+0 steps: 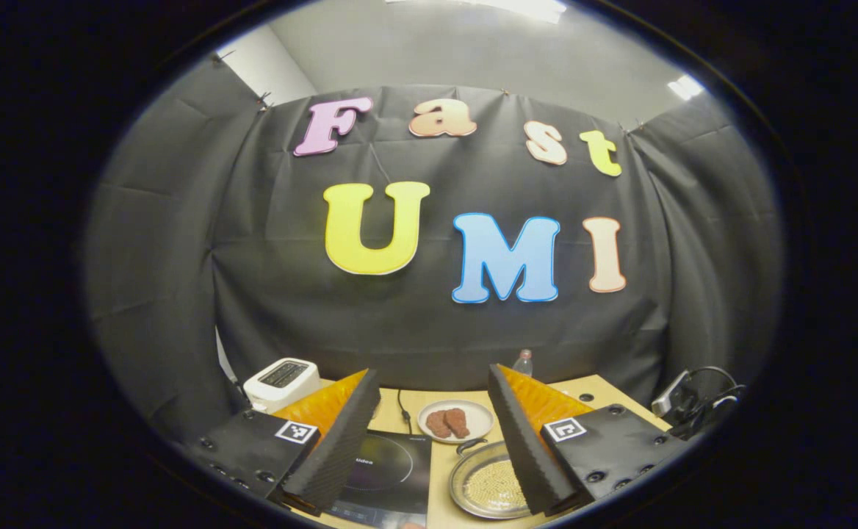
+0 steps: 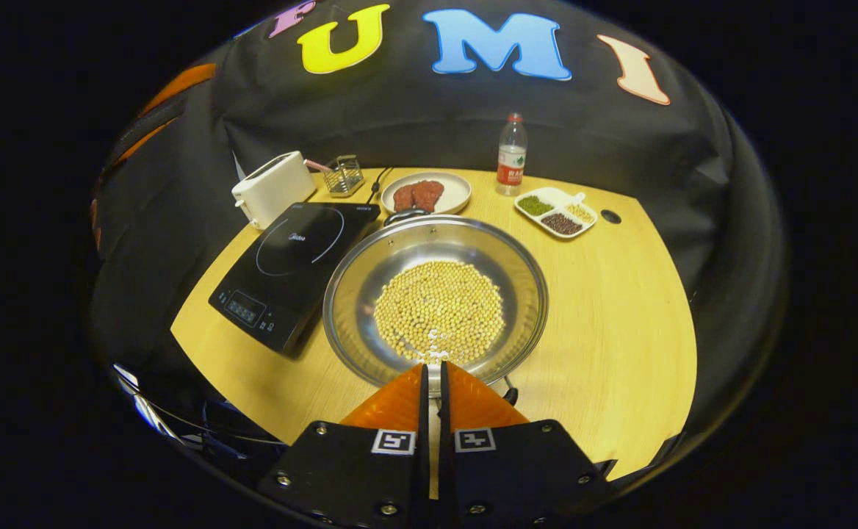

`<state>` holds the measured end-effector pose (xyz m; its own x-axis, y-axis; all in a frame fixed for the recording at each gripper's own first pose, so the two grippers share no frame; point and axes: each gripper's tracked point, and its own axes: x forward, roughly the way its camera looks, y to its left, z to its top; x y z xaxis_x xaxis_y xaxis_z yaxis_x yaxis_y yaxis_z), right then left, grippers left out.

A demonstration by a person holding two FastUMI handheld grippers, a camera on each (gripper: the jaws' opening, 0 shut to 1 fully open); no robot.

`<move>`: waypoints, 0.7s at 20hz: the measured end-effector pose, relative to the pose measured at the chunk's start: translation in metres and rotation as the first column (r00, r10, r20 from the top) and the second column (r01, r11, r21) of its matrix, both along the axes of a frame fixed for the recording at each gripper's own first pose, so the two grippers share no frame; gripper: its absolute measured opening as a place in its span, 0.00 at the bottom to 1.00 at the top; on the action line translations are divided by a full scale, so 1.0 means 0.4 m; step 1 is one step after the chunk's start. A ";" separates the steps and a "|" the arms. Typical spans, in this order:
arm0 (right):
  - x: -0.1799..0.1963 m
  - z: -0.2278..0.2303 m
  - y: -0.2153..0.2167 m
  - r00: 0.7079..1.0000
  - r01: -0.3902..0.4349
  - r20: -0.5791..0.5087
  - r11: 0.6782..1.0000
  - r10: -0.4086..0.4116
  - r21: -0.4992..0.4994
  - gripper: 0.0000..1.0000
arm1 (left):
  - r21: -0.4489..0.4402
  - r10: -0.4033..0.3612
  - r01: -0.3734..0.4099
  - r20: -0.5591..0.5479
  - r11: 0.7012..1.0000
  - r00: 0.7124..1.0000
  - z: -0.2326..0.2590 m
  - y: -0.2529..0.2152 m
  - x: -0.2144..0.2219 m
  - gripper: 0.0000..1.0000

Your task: First push the handle of the pot to place it horizontally, then grasp the pot with both hands and set it on the induction cooktop.

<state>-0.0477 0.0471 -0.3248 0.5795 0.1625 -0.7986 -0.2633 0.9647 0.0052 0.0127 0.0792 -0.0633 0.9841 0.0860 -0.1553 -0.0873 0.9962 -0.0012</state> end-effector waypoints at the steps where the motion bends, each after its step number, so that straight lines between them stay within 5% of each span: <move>1: -0.009 -0.016 0.000 1.000 -0.004 -0.027 1.000 0.004 0.001 0.06 | 0.000 0.003 -0.003 -0.003 1.000 1.000 0.000 0.003 -0.001 0.96; 14: -0.077 -0.152 0.023 0.973 0.018 -0.229 1.000 -0.014 0.012 0.07 | 0.003 0.040 -0.040 -0.027 0.999 0.999 -0.022 0.037 -0.048 0.96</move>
<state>-0.0786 0.0563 -0.3856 0.3846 0.1667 -0.9079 -0.2381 0.9682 0.0769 -0.0063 0.0942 -0.0720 0.9753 0.1256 -0.1816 -0.1271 0.9919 0.0037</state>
